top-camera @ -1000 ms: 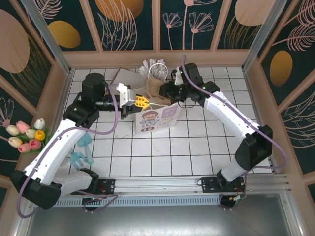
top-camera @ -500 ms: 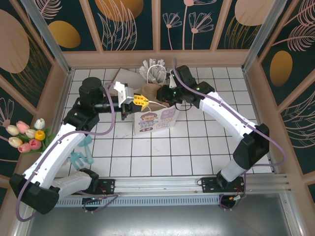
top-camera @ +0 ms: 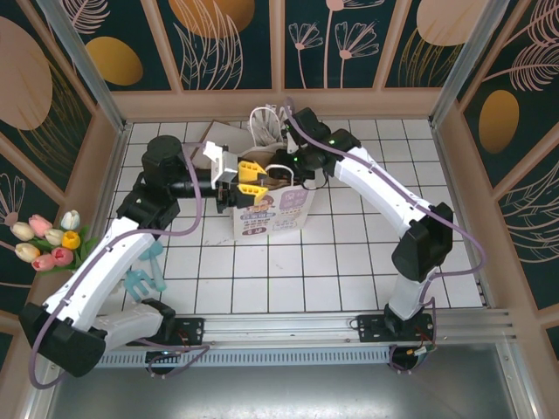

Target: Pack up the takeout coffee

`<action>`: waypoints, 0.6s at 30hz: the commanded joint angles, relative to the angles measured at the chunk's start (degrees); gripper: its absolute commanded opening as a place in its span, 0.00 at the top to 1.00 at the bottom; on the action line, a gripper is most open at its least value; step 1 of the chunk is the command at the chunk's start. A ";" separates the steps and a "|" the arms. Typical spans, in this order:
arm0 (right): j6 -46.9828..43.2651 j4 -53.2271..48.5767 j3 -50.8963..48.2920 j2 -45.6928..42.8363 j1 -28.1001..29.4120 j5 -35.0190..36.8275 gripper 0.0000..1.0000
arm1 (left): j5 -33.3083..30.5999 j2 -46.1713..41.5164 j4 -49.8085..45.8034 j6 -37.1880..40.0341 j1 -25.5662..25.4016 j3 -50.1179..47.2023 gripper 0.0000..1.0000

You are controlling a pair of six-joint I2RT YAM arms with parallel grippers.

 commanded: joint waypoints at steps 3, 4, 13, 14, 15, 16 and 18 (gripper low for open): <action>-6.49 -6.06 2.16 0.95 0.20 0.30 0.69 | -0.83 -7.05 4.26 2.11 -0.34 -3.77 0.17; -7.82 -6.83 2.60 0.90 0.26 0.36 0.68 | -2.52 -7.90 5.84 1.41 -0.33 -4.32 0.09; -20.05 -14.62 3.80 0.98 -0.03 4.70 0.69 | -37.08 -0.08 11.39 -21.20 -0.33 3.91 0.01; -20.82 -14.72 3.80 1.03 -0.07 4.76 0.69 | -39.14 1.09 9.35 -21.98 -0.33 5.48 0.02; -21.61 -14.64 3.99 1.13 -0.08 4.75 0.69 | -41.98 2.38 7.13 -22.28 -0.33 7.07 0.01; -22.43 -14.47 4.13 1.18 -0.11 4.53 0.69 | -45.61 3.41 5.32 -22.41 -0.34 7.95 0.01; -23.48 -14.11 4.67 1.23 -0.11 4.21 0.69 | -51.56 5.53 2.35 -22.21 -0.33 9.49 0.01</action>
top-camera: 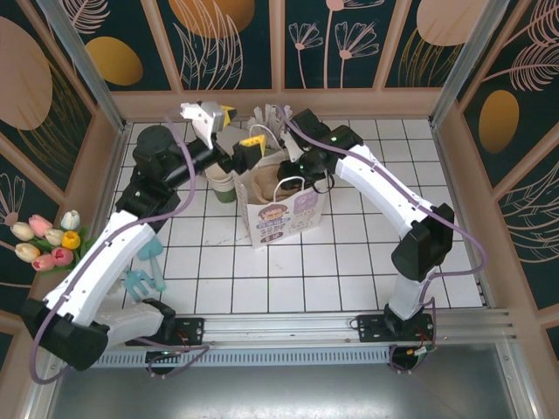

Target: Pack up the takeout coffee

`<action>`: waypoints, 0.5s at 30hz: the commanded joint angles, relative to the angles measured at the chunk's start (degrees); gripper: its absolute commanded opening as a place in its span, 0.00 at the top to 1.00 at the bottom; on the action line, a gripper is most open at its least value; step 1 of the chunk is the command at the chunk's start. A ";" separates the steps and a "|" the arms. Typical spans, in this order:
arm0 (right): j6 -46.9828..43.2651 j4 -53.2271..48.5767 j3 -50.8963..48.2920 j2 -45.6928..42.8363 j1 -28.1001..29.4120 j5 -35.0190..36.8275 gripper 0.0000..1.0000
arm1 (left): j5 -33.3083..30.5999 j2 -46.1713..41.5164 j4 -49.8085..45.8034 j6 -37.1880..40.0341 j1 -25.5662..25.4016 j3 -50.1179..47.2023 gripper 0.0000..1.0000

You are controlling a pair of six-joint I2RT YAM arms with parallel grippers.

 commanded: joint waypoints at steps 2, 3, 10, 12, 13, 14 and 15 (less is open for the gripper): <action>-5.79 -3.03 2.61 1.20 -0.08 0.14 0.69 | -12.40 4.59 -9.75 -1.86 -0.07 5.86 0.02; -6.73 -3.31 2.82 1.31 -0.08 -0.48 0.68 | -9.58 6.53 -12.48 -0.51 -0.03 7.86 0.02; -7.83 -4.25 5.01 2.77 -1.64 -1.74 0.68 | 4.94 11.59 -14.08 4.59 -0.07 9.76 0.10; -8.06 -4.00 5.86 2.83 -1.65 -3.05 0.68 | 3.29 10.67 -12.66 6.78 -0.08 7.68 0.15; -8.24 -3.89 6.06 2.78 -1.66 -3.48 0.68 | 1.43 10.03 -11.66 7.95 -0.05 6.25 0.20; -8.47 -4.01 6.16 2.73 -1.71 -3.68 0.68 | -0.01 9.74 -11.24 8.87 -0.07 5.60 0.29; -8.68 -4.09 6.00 2.56 -1.73 -3.64 0.68 | -1.07 9.63 -11.34 9.33 -0.07 5.62 0.44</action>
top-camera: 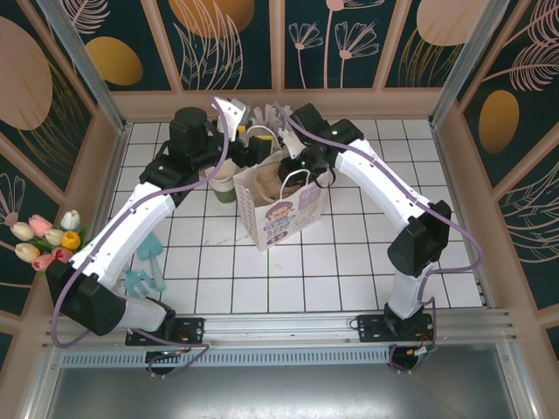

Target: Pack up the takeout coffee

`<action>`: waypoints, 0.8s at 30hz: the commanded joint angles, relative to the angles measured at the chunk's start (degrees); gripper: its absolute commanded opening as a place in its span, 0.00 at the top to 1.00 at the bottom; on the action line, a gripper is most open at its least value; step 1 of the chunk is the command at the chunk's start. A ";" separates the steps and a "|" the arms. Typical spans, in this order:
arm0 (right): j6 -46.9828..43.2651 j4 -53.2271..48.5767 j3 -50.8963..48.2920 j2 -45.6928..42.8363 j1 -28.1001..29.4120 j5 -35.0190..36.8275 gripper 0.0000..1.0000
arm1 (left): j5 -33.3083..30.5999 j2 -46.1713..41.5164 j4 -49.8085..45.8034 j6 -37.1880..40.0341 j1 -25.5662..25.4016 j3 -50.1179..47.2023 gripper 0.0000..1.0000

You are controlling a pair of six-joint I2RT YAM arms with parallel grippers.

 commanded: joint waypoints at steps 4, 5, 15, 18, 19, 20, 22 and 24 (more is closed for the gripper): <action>-2.58 -0.46 -0.67 -0.75 -0.41 -2.29 0.68 | -0.48 -1.09 1.99 2.74 -0.11 -1.07 0.74; -2.39 -0.03 -0.78 -0.79 -0.38 -2.42 0.68 | -0.69 -0.90 2.33 2.04 -0.07 -1.18 0.77; -1.32 1.50 0.35 -1.57 -0.41 1.48 0.68 | -17.58 0.62 1.09 -20.71 -0.07 -2.61 1.00; -1.89 0.90 -1.06 -0.42 0.12 0.40 0.69 | -20.18 0.99 -0.22 -24.13 -0.09 -2.07 1.00; -2.17 0.46 -1.11 -0.12 0.29 0.26 0.69 | -20.70 1.43 -0.83 -24.70 -0.07 -1.34 1.00; -2.65 -0.20 -0.93 -0.08 0.57 0.34 0.69 | -20.81 2.11 -1.58 -25.21 -0.11 -0.21 1.00; -3.74 -0.79 -1.19 -0.69 0.93 0.48 0.69 | -21.21 3.59 -3.60 -25.82 -0.07 2.23 1.00; -4.52 -0.02 -2.65 -1.88 0.93 0.36 0.69 | -23.96 4.96 -5.19 -26.93 -0.07 3.89 1.00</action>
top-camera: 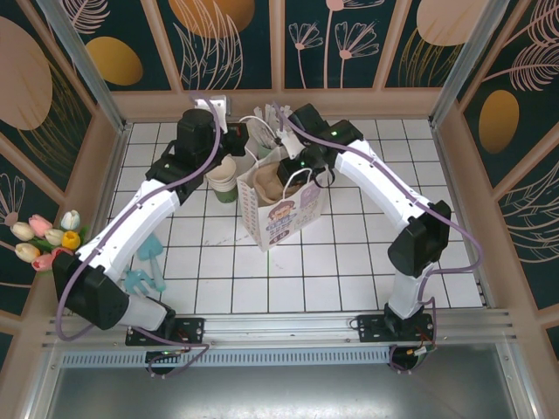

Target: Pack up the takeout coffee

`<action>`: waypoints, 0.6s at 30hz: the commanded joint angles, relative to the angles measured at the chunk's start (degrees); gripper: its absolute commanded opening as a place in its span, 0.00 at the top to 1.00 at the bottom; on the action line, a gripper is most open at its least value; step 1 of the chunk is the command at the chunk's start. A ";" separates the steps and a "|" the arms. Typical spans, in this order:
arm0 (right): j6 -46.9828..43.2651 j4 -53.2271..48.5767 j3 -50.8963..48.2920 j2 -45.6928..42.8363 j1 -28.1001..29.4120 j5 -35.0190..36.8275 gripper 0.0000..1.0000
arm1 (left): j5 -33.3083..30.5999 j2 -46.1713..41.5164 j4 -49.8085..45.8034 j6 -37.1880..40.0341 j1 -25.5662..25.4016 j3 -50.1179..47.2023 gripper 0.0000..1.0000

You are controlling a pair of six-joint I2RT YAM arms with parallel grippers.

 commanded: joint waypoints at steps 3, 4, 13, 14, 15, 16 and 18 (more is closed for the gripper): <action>-3.57 -1.72 -3.26 -1.91 0.52 -1.06 0.69 | -6.24 2.71 -3.56 -5.36 0.03 3.74 1.00; -3.80 -2.33 -3.09 -1.43 0.52 -1.62 0.69 | -4.88 2.67 -2.50 -5.48 0.03 3.46 1.00; -1.93 -5.79 -0.87 4.22 0.81 -2.60 0.70 | 0.98 1.35 4.26 -5.48 0.04 1.66 1.00; -1.91 -5.72 -1.09 4.55 0.87 -2.72 0.70 | 0.37 1.22 4.35 -5.56 0.04 1.51 1.00; -1.99 -5.72 -0.93 4.94 0.91 -3.07 0.70 | -0.11 1.22 4.41 -5.69 0.04 1.46 1.00; -2.08 -5.80 -0.68 5.21 0.96 -3.35 0.70 | -0.82 1.30 4.12 -5.96 0.04 1.67 1.00; -2.17 -6.14 -0.08 5.50 1.18 -3.24 0.70 | -3.52 1.66 3.11 -6.84 0.04 2.43 1.00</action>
